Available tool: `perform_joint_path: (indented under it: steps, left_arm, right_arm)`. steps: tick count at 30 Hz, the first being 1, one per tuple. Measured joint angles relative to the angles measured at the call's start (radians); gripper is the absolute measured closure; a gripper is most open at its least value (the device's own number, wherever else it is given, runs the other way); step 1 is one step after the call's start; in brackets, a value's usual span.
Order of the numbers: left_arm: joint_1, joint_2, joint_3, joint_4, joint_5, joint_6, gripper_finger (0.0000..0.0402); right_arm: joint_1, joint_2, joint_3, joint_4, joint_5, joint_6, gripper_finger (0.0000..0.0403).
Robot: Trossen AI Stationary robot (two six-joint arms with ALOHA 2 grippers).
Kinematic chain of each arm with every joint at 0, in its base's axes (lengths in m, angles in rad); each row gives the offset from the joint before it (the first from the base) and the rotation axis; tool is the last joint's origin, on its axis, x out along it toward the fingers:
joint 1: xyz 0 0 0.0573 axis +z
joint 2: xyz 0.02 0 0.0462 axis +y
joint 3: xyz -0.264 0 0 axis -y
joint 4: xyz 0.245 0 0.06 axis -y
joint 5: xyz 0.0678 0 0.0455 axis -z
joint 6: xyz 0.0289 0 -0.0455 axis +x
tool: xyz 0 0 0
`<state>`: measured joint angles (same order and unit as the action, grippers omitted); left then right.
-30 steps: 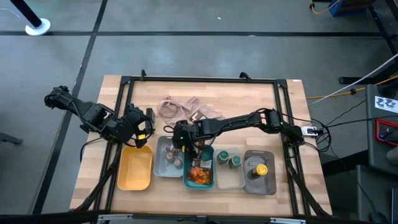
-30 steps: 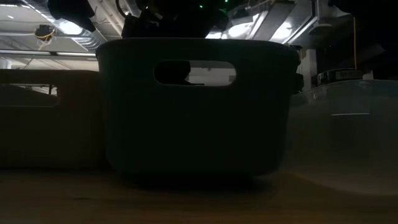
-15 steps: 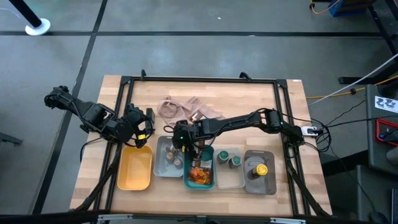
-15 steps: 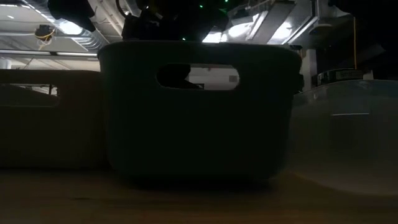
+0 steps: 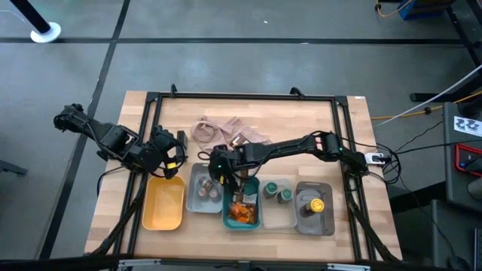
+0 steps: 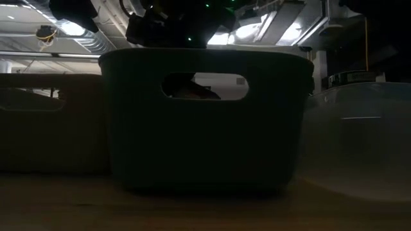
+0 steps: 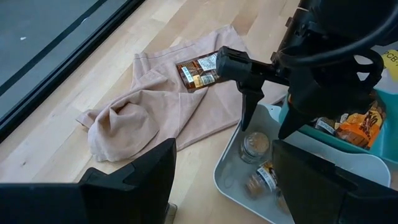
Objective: Sort spices by type
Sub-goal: Put the black seasoning can into the yellow bin
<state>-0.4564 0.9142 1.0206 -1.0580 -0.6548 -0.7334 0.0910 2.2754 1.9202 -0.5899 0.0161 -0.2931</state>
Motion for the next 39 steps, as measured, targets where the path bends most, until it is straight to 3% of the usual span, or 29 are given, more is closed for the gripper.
perform_joint_path:
  steps: [4,12,16,21,25,39]
  left_arm:
    - [0.0,0.0,0.0,0.0,0.0,-0.022,0.0155]
    - [0.0,0.0,0.0,-0.008,0.0,-0.206,0.0155]
    - [0.001,0.004,0.0,-0.045,0.0,-0.435,0.0155]
    - [0.005,0.035,0.0,-0.218,0.009,-0.765,0.0155]
    - [0.027,0.097,0.0,-0.358,0.093,-0.954,0.0155]
    - [0.191,0.305,0.0,-0.355,0.216,-0.982,0.0155]
  right_arm:
    - [0.0,0.005,0.056,-0.045,0.0,-0.003,0.0138]
    - [-0.02,0.004,0.263,-0.252,0.008,-0.002,0.0139]
    - [-0.057,0.001,0.359,-0.365,0.008,-0.001,0.0139]
    - [-0.114,0.001,0.409,-0.457,-0.008,0.002,0.0138]
    - [-0.165,0.001,0.412,-0.506,-0.008,0.007,0.0139]
    - [-0.299,-0.085,0.412,-0.522,0.0,0.009,0.0139]
